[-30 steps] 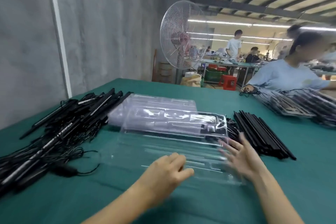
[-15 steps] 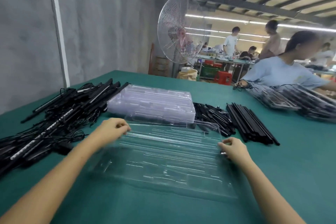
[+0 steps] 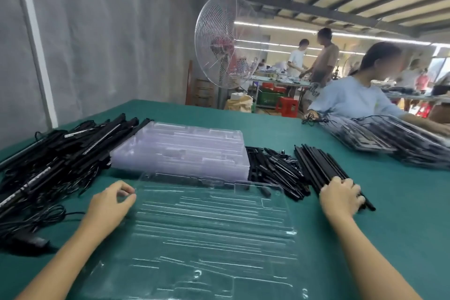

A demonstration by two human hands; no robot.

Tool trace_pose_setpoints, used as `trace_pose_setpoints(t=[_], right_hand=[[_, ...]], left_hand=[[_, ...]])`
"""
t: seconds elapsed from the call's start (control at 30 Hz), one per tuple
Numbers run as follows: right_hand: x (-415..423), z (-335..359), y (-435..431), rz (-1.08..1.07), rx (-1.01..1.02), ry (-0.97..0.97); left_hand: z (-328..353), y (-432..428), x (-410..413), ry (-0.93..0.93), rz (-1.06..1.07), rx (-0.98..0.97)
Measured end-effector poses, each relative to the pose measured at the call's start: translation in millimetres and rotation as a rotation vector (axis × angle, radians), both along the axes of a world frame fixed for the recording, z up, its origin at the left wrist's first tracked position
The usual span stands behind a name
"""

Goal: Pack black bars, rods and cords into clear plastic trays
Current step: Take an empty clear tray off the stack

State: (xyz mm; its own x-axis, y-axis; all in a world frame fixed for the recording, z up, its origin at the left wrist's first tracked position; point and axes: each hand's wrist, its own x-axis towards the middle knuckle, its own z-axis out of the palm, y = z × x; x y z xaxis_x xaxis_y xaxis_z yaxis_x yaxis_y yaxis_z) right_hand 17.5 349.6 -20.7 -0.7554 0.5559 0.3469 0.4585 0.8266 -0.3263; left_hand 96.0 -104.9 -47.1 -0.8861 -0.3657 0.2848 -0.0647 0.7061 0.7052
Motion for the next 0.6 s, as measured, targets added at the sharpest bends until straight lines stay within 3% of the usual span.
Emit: trace_pose_setpoints(t=[0.13,0.37,0.53,0.6], right_hand=[[-11,-7,17,-0.027,0.026,-0.093],[-12,0,16,0.026,-0.010,-0.087],[-5,1,14,0.034,-0.169,-0.037],[-1,7,20,0.089,-0.330,0.037]], left_hand=[[-1,-8,-5,0.004,-0.049,0.194],[-16,-22,-11,0.026,-0.080,0.237],[-20,-24,-13,0.068,-0.078,0.203],[-20,-24,-13,0.062,-0.083,0.191]])
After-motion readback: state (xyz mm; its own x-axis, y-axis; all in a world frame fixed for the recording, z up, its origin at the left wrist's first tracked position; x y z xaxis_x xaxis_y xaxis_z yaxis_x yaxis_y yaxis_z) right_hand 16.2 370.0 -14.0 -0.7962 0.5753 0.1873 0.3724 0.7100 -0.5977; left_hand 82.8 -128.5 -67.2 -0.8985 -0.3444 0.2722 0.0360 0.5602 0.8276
